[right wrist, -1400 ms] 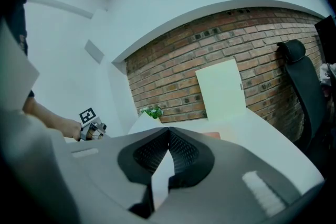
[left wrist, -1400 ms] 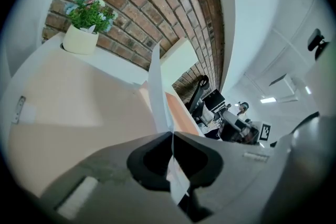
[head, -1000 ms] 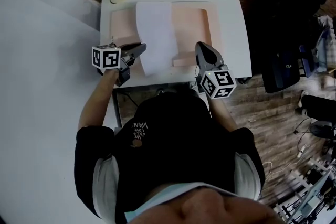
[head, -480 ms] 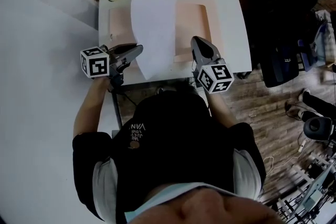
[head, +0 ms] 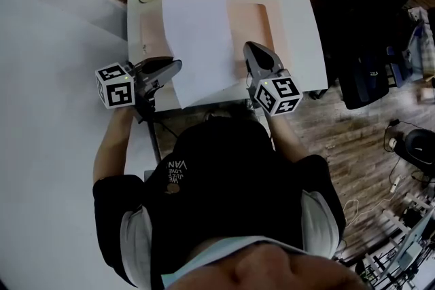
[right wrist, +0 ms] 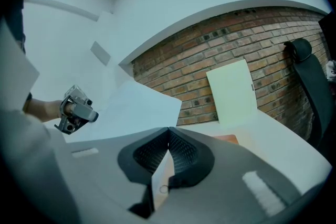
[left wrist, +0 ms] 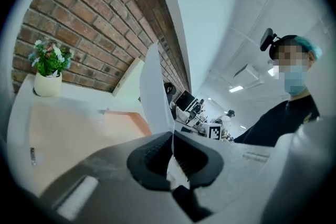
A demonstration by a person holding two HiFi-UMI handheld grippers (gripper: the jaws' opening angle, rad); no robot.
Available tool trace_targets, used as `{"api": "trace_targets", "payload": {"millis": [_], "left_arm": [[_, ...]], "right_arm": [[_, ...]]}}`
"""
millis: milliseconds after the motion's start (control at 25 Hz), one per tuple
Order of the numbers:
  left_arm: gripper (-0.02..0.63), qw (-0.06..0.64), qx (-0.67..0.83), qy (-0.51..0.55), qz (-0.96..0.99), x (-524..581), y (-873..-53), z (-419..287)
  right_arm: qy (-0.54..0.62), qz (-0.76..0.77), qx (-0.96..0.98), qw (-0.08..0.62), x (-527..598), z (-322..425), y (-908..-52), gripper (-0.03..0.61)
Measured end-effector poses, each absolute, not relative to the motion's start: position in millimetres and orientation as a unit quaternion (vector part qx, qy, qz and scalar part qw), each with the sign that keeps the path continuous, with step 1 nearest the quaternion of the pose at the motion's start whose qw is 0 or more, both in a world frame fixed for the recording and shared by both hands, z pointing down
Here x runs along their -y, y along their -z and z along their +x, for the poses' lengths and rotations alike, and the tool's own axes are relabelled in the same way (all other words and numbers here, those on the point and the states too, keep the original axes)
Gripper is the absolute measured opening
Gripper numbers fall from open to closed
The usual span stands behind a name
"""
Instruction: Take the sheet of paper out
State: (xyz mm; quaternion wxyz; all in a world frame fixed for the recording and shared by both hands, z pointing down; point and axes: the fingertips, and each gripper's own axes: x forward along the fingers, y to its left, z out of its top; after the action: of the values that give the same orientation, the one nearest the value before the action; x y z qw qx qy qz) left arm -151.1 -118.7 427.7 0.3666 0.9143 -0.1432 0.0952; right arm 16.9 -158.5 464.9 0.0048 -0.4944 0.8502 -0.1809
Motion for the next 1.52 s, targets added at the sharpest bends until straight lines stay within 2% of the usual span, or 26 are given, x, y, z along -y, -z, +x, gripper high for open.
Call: {"api": "trace_targets", "payload": {"millis": [200,280,560,800,960,1080,1240,1400,1520], "left_arm": [[0.002,0.364,0.12,-0.077,0.921,111.5,-407.8,-143.9],[0.002,0.36,0.106,-0.071,0.924,107.3,-401.5,-140.7],[0.002,0.339,0.065,-0.045,0.938,101.8,-384.9,-135.3],[0.002,0.332,0.047,-0.013,0.942,105.3,-374.6,-135.7],[0.002,0.331,0.033,0.003,0.943,105.4,-370.1,-133.4],[0.002,0.331,0.023,0.009,0.943,103.8,-367.2,-131.2],[0.002,0.328,0.011,0.018,0.944,100.3,-360.3,-130.2],[0.002,0.328,0.015,0.023,0.944,101.9,-358.3,-132.0],[0.002,0.333,0.024,0.022,0.942,104.3,-361.8,-133.2]], "right_arm": [[0.19,-0.489,-0.851,0.029,162.1,16.0,-459.9,0.008],[0.201,-0.484,-0.85,0.049,163.5,17.2,-456.6,0.115],[0.232,-0.464,-0.846,0.126,166.3,27.2,-441.5,0.137],[0.262,-0.41,-0.853,0.192,160.5,25.7,-420.0,0.137],[0.271,-0.39,-0.859,0.193,156.2,21.0,-416.7,0.121],[0.274,-0.393,-0.856,0.193,153.9,24.5,-418.2,0.059],[0.28,-0.397,-0.854,0.187,152.9,26.9,-422.7,0.083],[0.285,-0.398,-0.853,0.184,150.4,27.3,-426.4,0.006],[0.285,-0.401,-0.852,0.179,149.1,28.4,-426.3,0.002]]}}
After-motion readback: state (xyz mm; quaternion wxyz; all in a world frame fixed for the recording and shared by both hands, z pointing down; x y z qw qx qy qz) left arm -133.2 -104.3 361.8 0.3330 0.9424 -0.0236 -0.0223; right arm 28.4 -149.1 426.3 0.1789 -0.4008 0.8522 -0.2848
